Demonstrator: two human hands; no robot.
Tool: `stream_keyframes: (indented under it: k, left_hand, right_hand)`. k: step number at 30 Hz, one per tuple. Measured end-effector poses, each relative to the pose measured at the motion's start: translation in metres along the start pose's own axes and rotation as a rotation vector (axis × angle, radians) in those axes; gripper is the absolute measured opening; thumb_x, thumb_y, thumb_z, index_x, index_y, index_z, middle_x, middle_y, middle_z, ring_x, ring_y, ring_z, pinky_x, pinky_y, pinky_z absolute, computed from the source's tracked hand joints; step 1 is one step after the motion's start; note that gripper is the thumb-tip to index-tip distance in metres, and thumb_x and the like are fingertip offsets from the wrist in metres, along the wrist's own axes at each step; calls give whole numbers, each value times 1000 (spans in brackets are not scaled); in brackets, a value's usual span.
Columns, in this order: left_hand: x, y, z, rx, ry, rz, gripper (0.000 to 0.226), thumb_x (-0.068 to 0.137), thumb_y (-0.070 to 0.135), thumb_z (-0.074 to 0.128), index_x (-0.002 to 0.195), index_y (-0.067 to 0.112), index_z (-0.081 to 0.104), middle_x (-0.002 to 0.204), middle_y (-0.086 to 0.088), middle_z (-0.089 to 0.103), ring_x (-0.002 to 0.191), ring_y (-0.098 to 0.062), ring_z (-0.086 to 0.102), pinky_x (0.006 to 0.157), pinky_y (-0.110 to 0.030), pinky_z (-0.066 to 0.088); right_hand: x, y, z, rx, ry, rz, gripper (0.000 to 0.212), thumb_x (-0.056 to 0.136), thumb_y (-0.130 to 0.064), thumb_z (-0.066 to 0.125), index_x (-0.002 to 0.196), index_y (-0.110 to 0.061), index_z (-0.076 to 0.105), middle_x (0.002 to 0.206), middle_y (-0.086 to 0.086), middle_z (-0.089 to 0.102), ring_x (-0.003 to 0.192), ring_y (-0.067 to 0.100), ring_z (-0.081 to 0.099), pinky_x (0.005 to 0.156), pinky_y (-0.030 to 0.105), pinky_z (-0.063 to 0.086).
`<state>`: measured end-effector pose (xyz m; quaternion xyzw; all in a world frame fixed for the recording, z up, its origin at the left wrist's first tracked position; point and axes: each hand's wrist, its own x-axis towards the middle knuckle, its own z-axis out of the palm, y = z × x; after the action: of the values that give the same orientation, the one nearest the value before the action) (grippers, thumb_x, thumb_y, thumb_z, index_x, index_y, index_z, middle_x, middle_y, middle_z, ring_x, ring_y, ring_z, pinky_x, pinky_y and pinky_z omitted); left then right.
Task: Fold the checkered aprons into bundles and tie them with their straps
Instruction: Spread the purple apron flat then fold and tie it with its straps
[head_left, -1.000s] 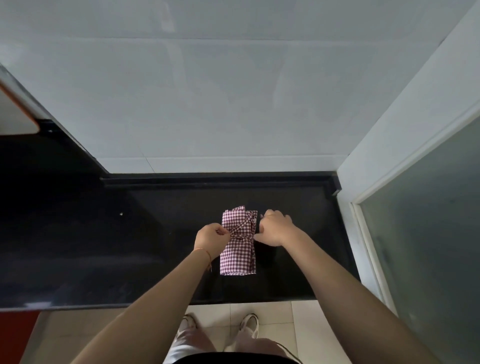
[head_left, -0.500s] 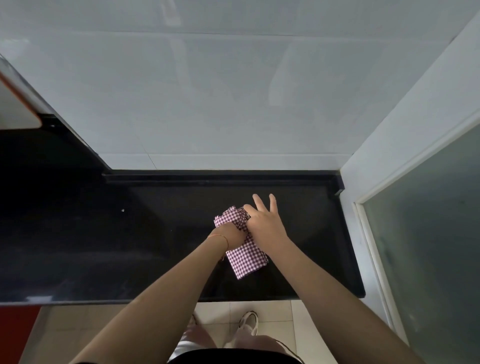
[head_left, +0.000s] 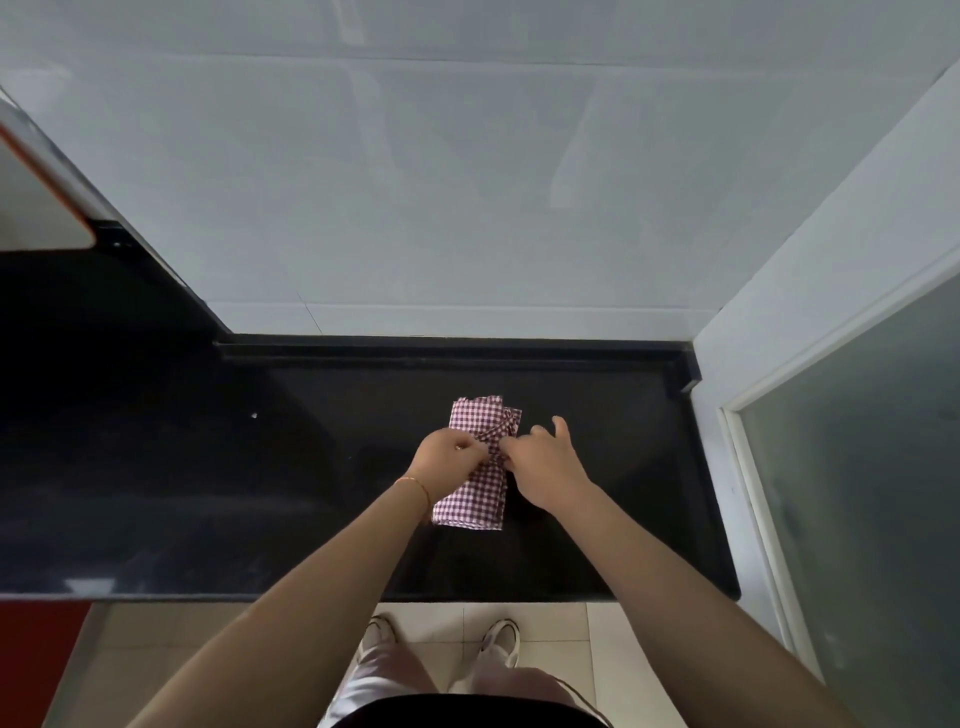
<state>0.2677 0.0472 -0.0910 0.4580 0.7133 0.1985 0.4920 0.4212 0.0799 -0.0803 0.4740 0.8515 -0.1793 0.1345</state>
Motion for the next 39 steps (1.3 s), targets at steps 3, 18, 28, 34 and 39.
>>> stream_keyframes:
  k: [3, 18, 28, 34, 39]
  left_hand:
    - [-1, 4, 2, -116, -1, -2, 21, 98, 20, 57, 92, 8, 73, 95, -7, 71, 89, -17, 64, 86, -35, 55]
    - [-2, -7, -7, -429, 128, -234, 46, 102, 36, 42, 90, 3, 72, 57, -6, 61, 55, -12, 56, 68, -33, 47]
    - [6, 3, -14, 444, -146, -158, 31, 100, 35, 49, 79, 15, 56, 75, -1, 55, 67, -12, 51, 61, -23, 41]
    - [5, -12, -15, 360, -108, -129, 21, 101, 31, 51, 87, 20, 62, 88, 1, 61, 75, -11, 55, 65, -23, 44]
    - [3, -22, -15, 151, -85, -146, 24, 100, 27, 54, 80, 16, 61, 82, -1, 59, 72, -11, 53, 67, -24, 46]
  right_hand:
    - [3, -6, 4, 82, -4, -1, 21, 103, -21, 44, 119, -25, 58, 114, 0, 65, 119, 24, 52, 119, 55, 13]
    - [12, -5, 1, 448, -130, 157, 21, 102, -21, 50, 121, -19, 59, 118, 1, 63, 106, 20, 61, 96, 38, 50]
    - [15, -9, 2, 529, -78, 180, 12, 99, -21, 55, 105, -14, 62, 102, 2, 63, 93, 17, 61, 87, 33, 51]
    - [14, 0, 8, 459, 21, 238, 19, 98, -20, 59, 82, -23, 50, 86, -4, 57, 77, 10, 55, 71, 26, 44]
    - [14, 2, 7, 408, -7, 250, 13, 99, -24, 58, 86, -24, 53, 84, -6, 56, 77, 9, 56, 74, 26, 46]
